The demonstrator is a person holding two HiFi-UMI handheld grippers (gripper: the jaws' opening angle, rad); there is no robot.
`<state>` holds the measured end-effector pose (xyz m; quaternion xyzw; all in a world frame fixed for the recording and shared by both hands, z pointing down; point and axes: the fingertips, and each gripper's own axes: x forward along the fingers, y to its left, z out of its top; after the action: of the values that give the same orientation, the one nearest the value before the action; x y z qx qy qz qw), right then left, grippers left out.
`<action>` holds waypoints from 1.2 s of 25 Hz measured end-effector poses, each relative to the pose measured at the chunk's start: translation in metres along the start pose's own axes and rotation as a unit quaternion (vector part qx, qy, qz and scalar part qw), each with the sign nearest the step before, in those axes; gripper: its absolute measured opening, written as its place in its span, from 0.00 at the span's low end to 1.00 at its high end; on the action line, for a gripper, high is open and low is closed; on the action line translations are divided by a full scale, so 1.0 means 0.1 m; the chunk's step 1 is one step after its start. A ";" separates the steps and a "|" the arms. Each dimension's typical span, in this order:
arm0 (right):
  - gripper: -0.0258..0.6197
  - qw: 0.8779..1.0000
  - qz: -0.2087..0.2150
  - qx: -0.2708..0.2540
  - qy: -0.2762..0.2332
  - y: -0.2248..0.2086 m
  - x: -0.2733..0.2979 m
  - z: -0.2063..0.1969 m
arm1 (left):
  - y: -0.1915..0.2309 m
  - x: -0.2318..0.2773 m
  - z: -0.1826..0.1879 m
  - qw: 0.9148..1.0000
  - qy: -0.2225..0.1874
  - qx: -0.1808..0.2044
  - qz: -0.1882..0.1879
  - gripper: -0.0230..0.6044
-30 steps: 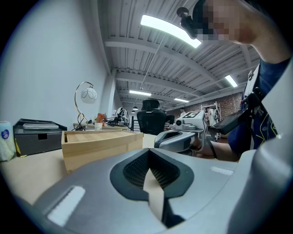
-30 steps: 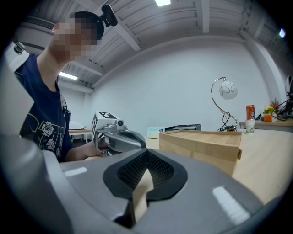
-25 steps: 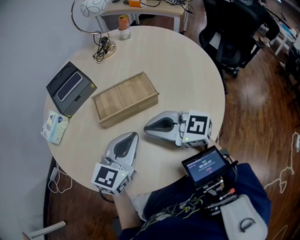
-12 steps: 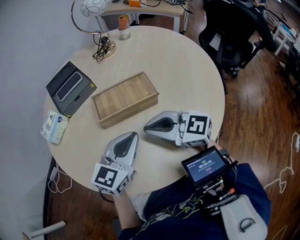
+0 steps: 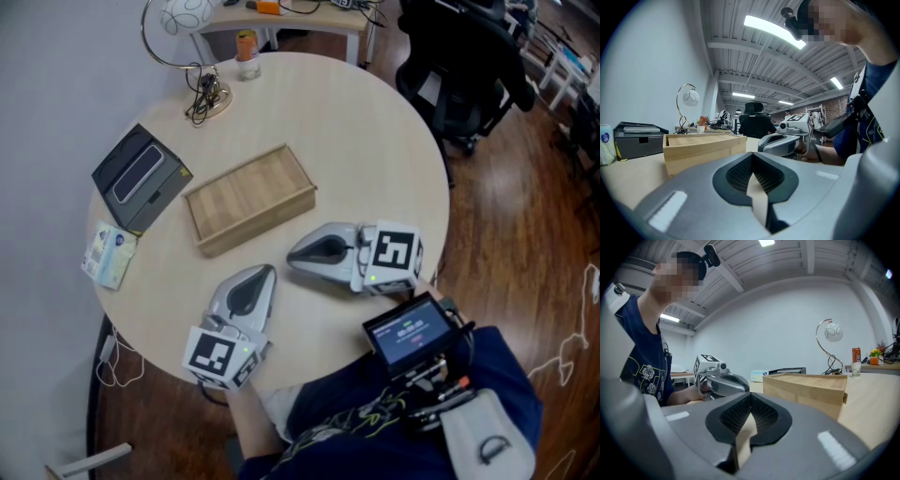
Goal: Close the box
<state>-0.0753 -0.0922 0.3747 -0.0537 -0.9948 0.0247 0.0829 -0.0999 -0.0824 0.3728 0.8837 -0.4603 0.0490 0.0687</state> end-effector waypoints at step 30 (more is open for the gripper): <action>0.04 1.000 0.001 -0.002 0.000 0.00 0.00 0.00 | -0.01 0.00 0.01 1.000 0.000 -0.005 0.001 0.04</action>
<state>-0.0752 -0.0922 0.3748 -0.0544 -0.9948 0.0225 0.0832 -0.0992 -0.0824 0.3718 0.8830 -0.4612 0.0470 0.0732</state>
